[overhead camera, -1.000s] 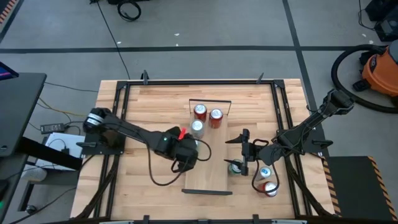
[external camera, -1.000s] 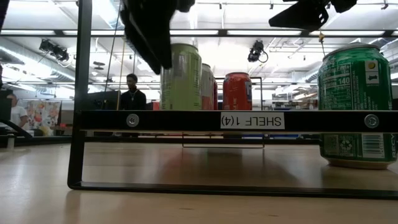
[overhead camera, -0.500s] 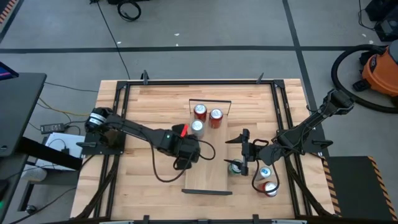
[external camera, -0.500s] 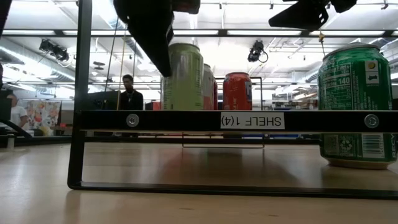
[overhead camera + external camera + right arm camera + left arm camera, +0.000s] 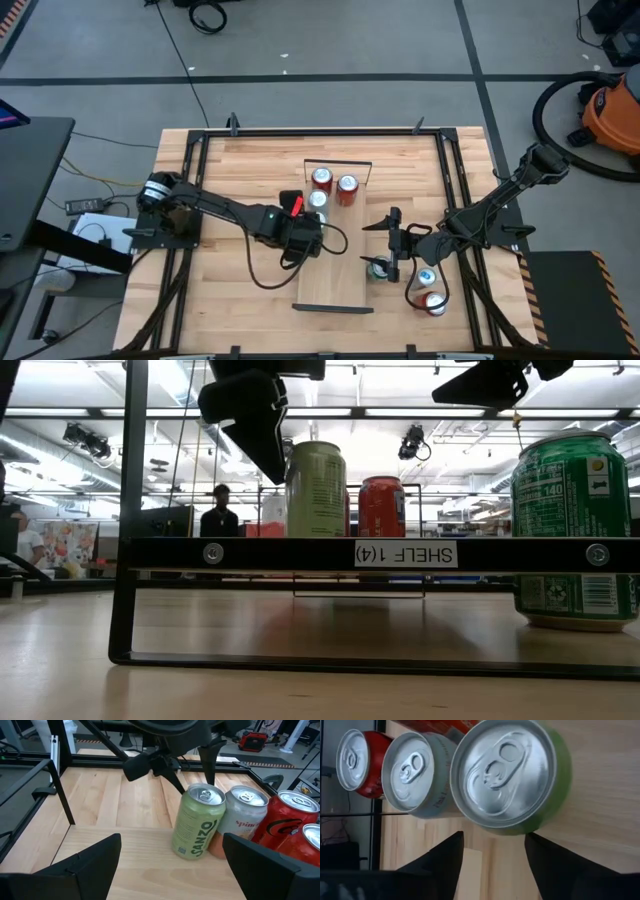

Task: Place canned beverage on shelf
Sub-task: Put the light green soda can on the shelf

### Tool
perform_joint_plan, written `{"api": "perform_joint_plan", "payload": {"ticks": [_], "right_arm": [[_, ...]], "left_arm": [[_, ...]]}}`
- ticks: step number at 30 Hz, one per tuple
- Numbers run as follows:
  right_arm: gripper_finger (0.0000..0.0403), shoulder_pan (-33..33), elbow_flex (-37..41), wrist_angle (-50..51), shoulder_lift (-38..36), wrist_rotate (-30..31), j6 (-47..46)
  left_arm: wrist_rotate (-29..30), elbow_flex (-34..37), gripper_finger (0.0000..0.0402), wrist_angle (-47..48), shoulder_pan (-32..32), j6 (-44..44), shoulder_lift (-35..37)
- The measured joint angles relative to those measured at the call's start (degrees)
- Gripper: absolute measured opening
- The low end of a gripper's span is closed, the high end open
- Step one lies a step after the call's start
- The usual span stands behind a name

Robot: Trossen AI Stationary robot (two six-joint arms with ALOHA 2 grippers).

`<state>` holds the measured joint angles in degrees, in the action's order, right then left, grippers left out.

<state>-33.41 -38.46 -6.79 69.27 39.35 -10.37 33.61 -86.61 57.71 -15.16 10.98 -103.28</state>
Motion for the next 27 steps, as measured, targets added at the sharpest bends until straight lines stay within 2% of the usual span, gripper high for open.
{"api": "perform_joint_plan", "payload": {"ticks": [6, 11, 18, 23, 27], "right_arm": [[0.036, 0.0, 0.0, 0.02, 0.0, -0.21, 0.0], [0.036, 0.0, 0.0, 0.04, 0.0, -0.22, 0.0], [0.036, 0.0, 0.0, 0.09, -0.01, -0.22, 0.0], [0.036, 0.0, 0.0, -0.04, -0.01, -0.16, -0.17], [0.036, 0.0, 0.0, -0.12, 0.0, -0.12, -0.37]], "left_arm": [[-0.68, 0.0, 0.0205, 2.03, -0.73, 1.56, 0.0], [-5.46, 0.0, 0.0203, 2.17, -2.33, 3.95, 0.72], [-8.91, -0.02, 0.0203, -3.86, -5.41, 11.07, 1.4], [-9.14, -0.02, 0.0217, -4.02, -6.34, 16.54, 1.22], [-10.53, -0.02, 0.0226, -7.35, -6.99, 15.39, 1.2]]}}
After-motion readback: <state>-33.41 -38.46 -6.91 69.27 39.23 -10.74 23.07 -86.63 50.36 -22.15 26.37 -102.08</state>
